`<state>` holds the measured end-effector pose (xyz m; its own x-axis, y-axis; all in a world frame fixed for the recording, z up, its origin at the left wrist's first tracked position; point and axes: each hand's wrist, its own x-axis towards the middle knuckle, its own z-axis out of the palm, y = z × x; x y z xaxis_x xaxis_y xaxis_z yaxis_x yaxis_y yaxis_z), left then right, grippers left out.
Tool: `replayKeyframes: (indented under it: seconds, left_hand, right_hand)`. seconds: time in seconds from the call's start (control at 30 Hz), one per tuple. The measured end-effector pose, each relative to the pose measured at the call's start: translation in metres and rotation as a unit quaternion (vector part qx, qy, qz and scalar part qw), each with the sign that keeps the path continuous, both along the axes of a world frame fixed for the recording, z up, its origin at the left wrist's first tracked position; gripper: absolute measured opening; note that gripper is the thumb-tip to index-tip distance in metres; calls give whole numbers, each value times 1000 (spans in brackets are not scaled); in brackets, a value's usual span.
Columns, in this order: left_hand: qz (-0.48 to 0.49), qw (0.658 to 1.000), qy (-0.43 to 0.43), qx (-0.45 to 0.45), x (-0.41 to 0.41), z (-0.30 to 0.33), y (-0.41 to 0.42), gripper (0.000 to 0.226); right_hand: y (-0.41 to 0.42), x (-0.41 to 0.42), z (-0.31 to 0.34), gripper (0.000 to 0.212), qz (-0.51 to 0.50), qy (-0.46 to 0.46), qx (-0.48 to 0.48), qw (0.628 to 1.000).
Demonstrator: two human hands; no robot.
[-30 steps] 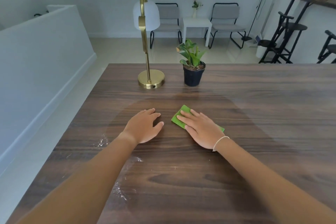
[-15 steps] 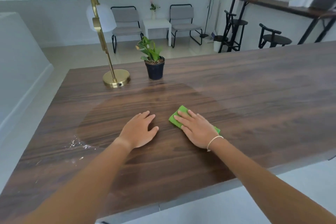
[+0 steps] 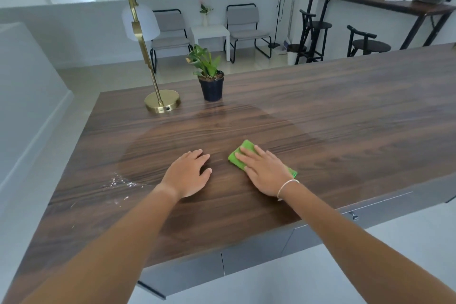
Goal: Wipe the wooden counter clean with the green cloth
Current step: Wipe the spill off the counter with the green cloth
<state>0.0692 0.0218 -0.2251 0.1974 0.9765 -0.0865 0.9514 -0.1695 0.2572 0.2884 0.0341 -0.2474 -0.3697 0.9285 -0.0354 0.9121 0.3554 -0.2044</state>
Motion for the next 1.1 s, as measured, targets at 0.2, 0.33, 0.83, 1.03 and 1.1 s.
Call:
replayKeyframes:
  seconds: [0.2, 0.33, 0.83, 1.03, 1.1]
  left_hand:
    - [38, 999, -28, 6, -49, 7, -9, 46]
    - [106, 992, -61, 11, -97, 8, -28, 45]
    - [235, 971, -40, 2, -223, 16, -104, 40]
    - [240, 970, -45, -7, -226, 14, -102, 42]
    - [244, 969, -39, -3, -227, 13, -101, 42]
  right_hand:
    - [-39, 51, -4, 45, 57, 41, -8, 998]
    - [19, 41, 1, 47, -44, 8, -20, 999]
    - [25, -139, -2, 44, 220, 64, -43, 972]
    - [94, -201, 7, 48, 113, 1, -26, 993]
    - [102, -241, 7, 49, 115, 4, -24, 993]
